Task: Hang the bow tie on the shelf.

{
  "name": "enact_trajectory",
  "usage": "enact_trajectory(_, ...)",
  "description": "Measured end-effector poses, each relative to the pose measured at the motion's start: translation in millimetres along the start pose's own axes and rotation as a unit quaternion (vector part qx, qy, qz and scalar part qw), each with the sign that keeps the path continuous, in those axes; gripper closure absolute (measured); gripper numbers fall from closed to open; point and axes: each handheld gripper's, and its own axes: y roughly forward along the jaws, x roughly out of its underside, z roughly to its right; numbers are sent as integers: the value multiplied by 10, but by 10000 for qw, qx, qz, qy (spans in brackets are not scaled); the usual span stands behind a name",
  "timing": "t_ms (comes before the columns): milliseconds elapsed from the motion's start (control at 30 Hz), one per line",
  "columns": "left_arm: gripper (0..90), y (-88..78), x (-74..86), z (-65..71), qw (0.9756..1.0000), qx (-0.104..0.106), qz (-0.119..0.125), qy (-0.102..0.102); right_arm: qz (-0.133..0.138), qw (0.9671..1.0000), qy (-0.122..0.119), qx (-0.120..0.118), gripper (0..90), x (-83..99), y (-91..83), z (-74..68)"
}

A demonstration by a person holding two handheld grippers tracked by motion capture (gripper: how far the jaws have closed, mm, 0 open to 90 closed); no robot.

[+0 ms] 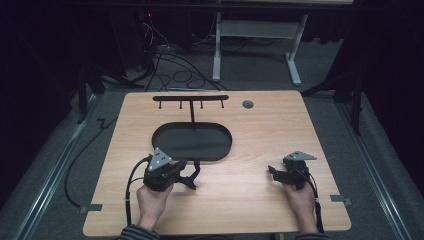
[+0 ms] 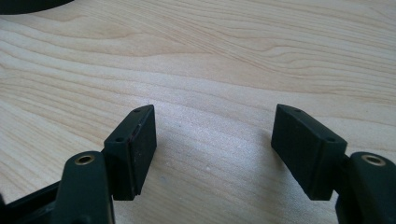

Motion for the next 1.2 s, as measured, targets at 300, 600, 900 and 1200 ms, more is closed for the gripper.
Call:
enact_trajectory(300,894,-125,-49,-68,9999,-96,130,-10,0,10000,-3,-2,325,1,-1,1)
enact_trajectory(600,894,-257,-133,-159,9995,-191,265,-10,0,10000,-5,-2,324,1,-1,-1)
enact_trajectory(900,894,-340,-202,-253,9994,-204,269,26,-16,10000,2,-14,324,1,-5,2)
enact_trajectory(1200,894,-393,-276,-339,9994,-213,257,25,2,10000,-20,-5,323,1,-1,0)
